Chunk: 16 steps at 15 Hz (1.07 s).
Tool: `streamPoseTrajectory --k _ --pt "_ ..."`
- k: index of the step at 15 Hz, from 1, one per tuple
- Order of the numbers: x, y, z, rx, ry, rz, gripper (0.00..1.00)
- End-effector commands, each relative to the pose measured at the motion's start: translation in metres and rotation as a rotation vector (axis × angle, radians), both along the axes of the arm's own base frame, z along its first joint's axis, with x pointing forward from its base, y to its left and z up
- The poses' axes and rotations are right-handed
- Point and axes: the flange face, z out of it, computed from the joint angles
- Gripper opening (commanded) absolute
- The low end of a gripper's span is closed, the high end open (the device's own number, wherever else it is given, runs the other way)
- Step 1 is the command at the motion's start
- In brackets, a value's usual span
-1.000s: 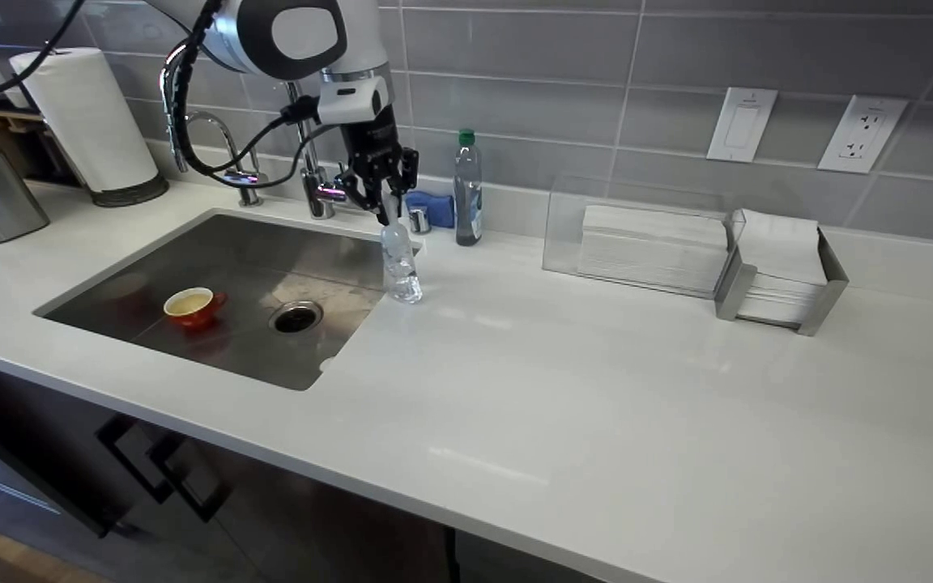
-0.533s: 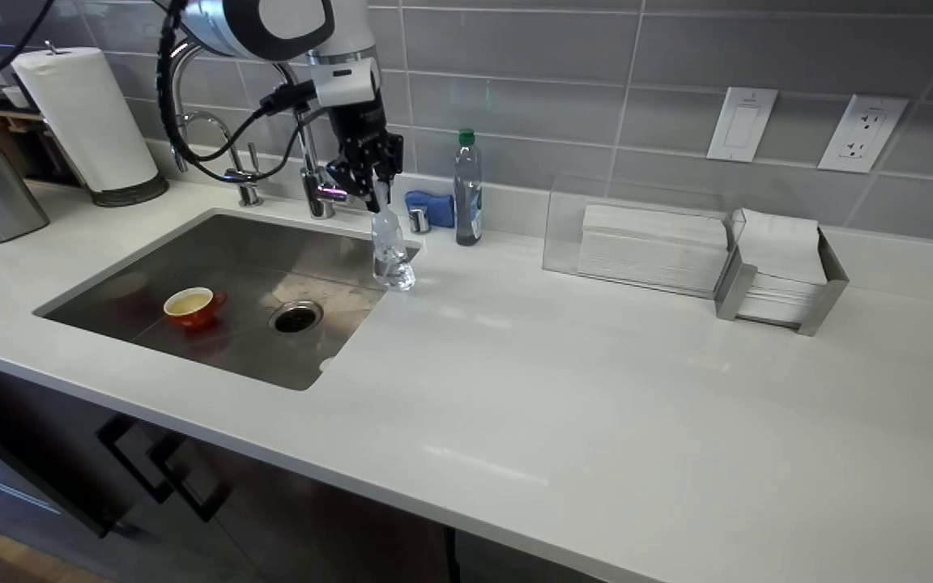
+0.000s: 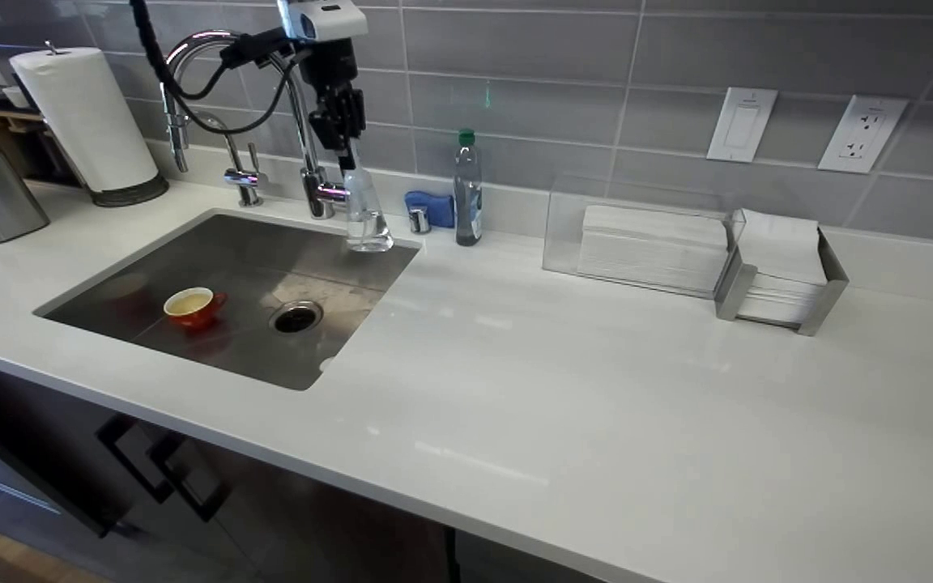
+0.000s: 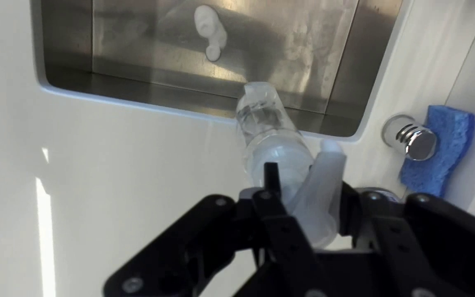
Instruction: Move the clear bottle on the right forward
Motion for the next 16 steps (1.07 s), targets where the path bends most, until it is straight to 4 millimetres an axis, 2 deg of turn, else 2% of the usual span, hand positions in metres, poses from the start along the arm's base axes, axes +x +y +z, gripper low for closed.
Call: streamPoseTrajectory --k 1,6,7,15,16 --pt "0.019 0.003 0.006 -0.053 0.016 0.194 0.06" --pt "0.035 0.002 0.003 -0.038 0.040 0.358 0.06" --pt "0.027 0.003 0.002 -0.057 0.017 0.316 0.26" --pt "0.034 0.003 0.001 -0.057 0.030 0.347 0.26" --pt "0.034 0.003 0.001 -0.057 0.030 0.347 0.06"
